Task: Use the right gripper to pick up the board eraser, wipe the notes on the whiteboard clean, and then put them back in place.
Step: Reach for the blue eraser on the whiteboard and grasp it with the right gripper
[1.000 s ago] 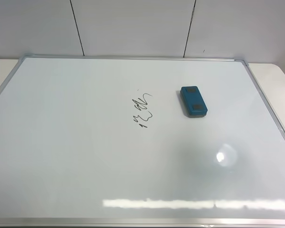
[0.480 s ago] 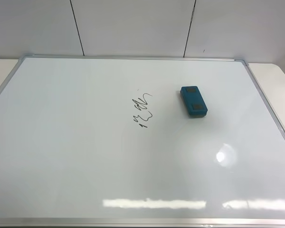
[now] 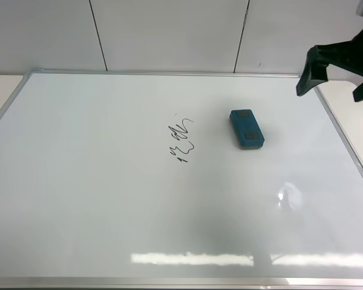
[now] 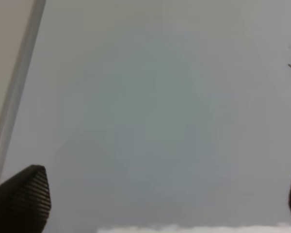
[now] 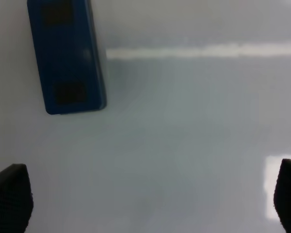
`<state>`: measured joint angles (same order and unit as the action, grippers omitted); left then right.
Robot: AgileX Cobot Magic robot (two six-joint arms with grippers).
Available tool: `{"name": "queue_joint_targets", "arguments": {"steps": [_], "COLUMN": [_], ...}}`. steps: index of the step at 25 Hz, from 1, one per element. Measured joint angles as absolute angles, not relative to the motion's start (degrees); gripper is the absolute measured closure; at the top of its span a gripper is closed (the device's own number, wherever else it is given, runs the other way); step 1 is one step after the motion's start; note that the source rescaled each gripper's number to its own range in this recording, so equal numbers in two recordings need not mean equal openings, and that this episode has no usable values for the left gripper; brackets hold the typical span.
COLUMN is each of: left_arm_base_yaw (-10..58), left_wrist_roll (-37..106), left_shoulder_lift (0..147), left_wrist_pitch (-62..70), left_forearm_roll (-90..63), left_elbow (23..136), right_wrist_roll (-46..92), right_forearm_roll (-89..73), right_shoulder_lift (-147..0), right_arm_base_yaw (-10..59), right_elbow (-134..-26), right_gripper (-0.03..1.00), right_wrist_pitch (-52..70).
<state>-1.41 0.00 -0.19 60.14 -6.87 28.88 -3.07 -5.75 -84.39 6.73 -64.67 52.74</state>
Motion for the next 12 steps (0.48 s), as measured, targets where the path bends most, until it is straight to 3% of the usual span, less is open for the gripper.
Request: {"name": "queue_joint_targets", "arguments": {"steps": [12], "left_arm_base_yaw": [-1.4], "left_wrist_roll": [0.0], "left_shoulder_lift": [-0.2], "left_wrist_pitch": [60.1], "left_forearm_roll": [-6.9], "left_elbow": [28.9], "right_wrist_roll": [-9.6], "right_forearm_roll": [-4.1], "right_shoulder_lift": [-102.6], "right_arm_base_yaw": [15.8], "right_elbow": [-80.2], "right_gripper": [-0.03], "right_wrist_pitch": [52.5]}}
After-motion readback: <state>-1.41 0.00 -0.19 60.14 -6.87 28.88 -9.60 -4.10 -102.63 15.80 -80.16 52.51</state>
